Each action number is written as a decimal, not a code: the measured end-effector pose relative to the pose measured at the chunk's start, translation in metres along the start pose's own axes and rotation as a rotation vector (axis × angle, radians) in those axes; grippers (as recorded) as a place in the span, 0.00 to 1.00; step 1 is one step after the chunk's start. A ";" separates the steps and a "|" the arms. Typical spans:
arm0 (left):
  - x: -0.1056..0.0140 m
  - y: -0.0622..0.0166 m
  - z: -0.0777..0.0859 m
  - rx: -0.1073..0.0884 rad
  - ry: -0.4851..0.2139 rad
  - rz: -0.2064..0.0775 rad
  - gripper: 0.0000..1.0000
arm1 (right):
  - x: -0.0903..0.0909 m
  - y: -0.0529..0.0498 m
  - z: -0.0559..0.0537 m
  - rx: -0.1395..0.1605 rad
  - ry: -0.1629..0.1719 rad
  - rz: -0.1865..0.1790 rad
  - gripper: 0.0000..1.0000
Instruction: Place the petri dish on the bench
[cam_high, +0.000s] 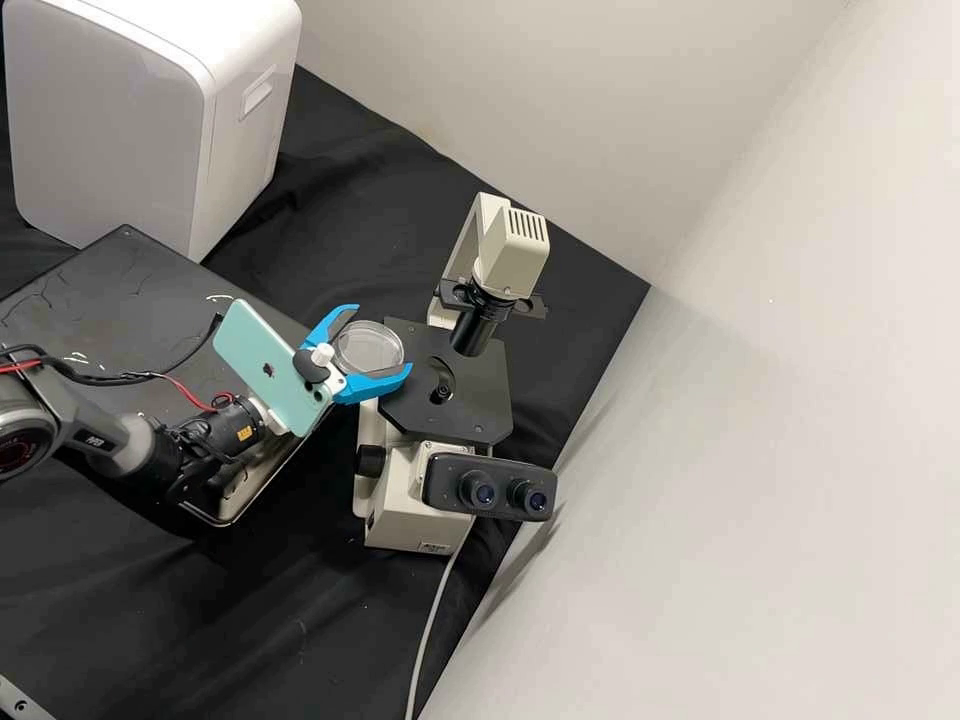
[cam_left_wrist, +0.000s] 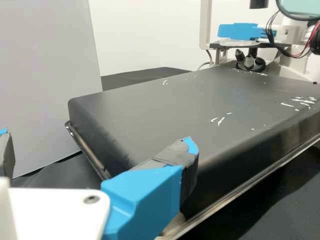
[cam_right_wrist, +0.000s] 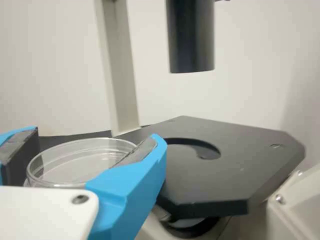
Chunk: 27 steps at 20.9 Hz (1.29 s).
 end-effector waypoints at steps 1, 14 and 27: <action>0.000 0.0000 0.000 0.000 0.000 0.000 1.00 | -0.003 -0.001 -0.003 0.003 0.006 -0.006 0.00; 0.000 0.0000 0.000 0.000 0.000 0.000 1.00 | -0.046 -0.019 -0.030 0.006 0.087 -0.102 0.00; 0.000 0.0000 0.000 0.000 0.000 0.000 1.00 | -0.050 -0.044 -0.030 -0.001 0.085 -0.191 0.00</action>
